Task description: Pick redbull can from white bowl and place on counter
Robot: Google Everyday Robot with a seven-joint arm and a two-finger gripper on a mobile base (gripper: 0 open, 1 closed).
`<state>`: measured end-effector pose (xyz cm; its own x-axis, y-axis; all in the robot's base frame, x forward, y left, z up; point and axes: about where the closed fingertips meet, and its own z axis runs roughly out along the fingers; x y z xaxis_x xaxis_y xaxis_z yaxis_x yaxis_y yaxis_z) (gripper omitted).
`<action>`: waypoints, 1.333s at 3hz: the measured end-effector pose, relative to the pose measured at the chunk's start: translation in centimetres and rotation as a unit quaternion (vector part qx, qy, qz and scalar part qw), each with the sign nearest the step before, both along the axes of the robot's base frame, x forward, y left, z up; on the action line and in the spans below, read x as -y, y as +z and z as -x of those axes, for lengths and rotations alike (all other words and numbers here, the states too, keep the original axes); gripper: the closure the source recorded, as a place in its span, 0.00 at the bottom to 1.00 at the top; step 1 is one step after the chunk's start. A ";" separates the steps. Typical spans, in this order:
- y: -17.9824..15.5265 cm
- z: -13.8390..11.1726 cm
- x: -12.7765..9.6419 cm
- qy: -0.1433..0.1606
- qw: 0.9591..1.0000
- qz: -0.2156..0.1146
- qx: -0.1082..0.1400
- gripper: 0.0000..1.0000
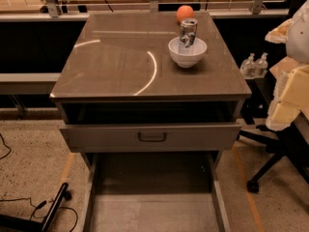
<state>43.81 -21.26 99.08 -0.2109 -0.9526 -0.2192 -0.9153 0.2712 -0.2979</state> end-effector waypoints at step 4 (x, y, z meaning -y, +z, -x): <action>0.8 -14.1 -2.9 -0.039 0.974 -0.183 0.131 0.00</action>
Offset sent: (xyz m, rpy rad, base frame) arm 0.0915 0.0069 0.0049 0.3234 -0.2716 -0.0979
